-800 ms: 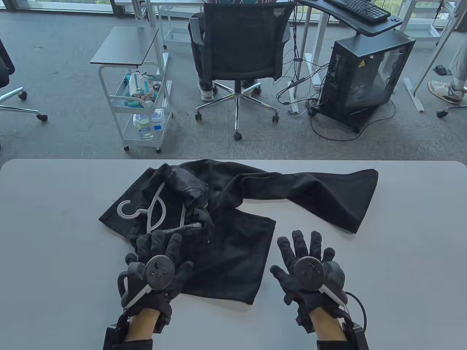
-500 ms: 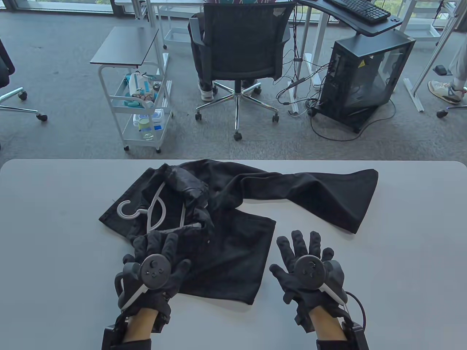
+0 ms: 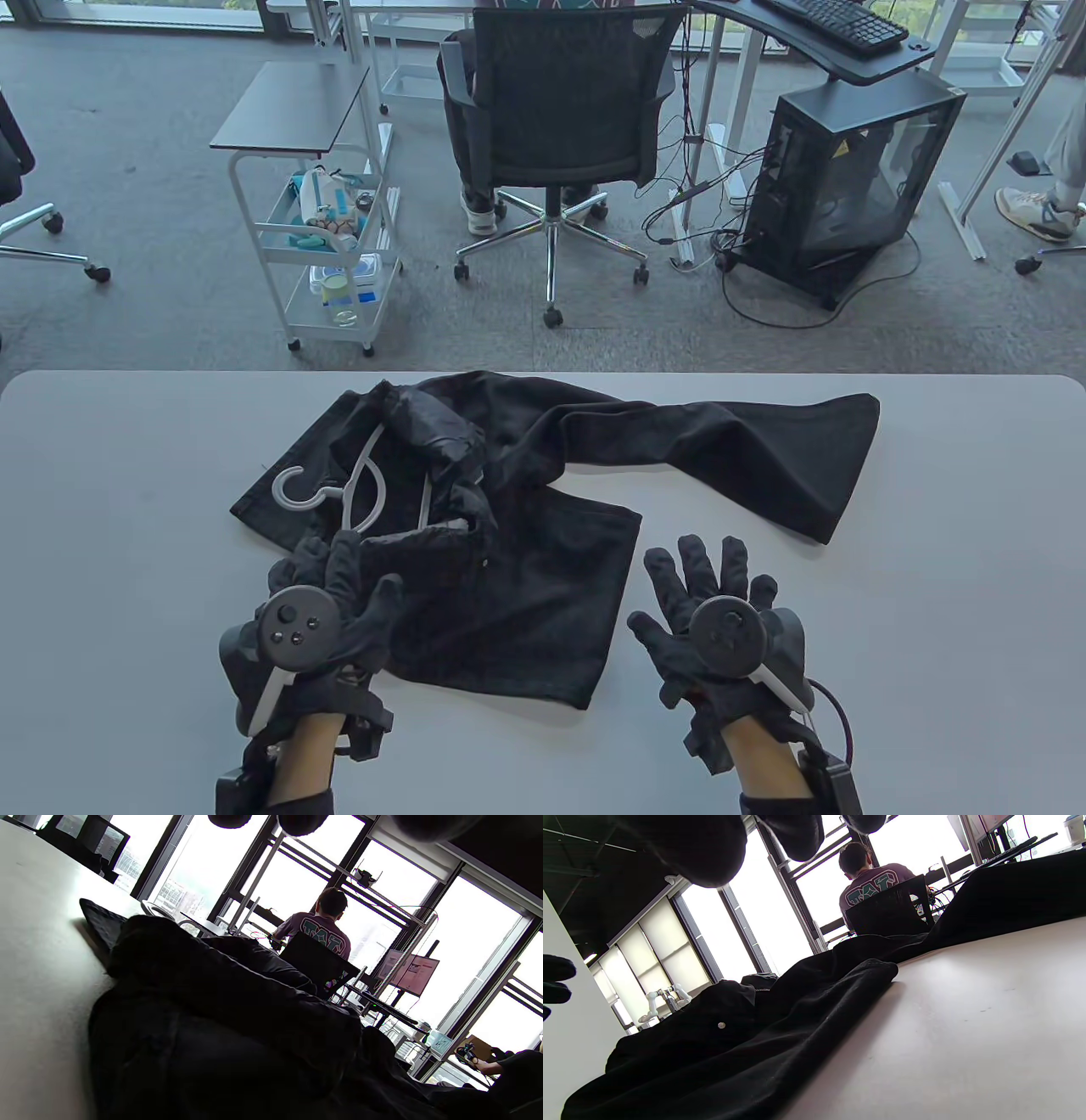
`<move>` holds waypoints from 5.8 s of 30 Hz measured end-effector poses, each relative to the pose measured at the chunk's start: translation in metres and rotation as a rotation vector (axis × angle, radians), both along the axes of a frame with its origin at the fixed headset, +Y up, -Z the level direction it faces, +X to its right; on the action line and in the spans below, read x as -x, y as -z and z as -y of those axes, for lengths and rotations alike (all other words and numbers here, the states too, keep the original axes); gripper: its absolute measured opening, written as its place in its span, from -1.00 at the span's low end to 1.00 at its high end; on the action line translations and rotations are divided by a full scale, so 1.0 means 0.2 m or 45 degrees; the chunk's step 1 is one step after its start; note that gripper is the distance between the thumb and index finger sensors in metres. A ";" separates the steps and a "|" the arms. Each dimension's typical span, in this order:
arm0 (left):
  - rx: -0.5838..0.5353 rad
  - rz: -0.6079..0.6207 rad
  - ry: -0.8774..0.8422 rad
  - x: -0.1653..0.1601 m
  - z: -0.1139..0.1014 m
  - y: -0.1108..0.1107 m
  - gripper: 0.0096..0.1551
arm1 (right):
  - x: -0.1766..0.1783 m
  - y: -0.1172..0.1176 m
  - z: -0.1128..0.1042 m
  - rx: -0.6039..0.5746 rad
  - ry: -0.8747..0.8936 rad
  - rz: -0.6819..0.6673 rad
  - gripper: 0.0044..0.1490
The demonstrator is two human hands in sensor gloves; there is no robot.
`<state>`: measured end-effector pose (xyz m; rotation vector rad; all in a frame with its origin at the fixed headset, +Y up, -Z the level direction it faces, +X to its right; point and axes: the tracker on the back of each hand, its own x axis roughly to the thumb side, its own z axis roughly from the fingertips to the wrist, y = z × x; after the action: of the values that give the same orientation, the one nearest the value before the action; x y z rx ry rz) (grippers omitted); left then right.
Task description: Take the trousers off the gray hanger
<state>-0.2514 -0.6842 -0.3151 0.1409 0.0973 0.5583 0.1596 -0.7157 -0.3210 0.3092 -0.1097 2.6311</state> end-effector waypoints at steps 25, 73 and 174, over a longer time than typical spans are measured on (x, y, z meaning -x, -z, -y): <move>0.615 -0.550 -0.148 0.19 0.29 0.56 0.22 | -0.01 0.04 0.00 0.078 0.069 0.000 -0.09; -0.255 0.161 -0.024 -0.02 -0.17 0.01 -0.51 | -0.10 -0.10 -0.16 -0.183 0.321 0.013 -0.04; -0.392 0.577 -0.109 -0.36 0.02 -0.06 -0.42 | 0.00 -0.28 -0.36 -0.736 -0.014 -0.008 -0.44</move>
<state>-0.1803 -0.6881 -0.3023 0.3069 -0.4267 0.6762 0.1588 -0.6429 -0.2659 0.5065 -0.8734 2.5566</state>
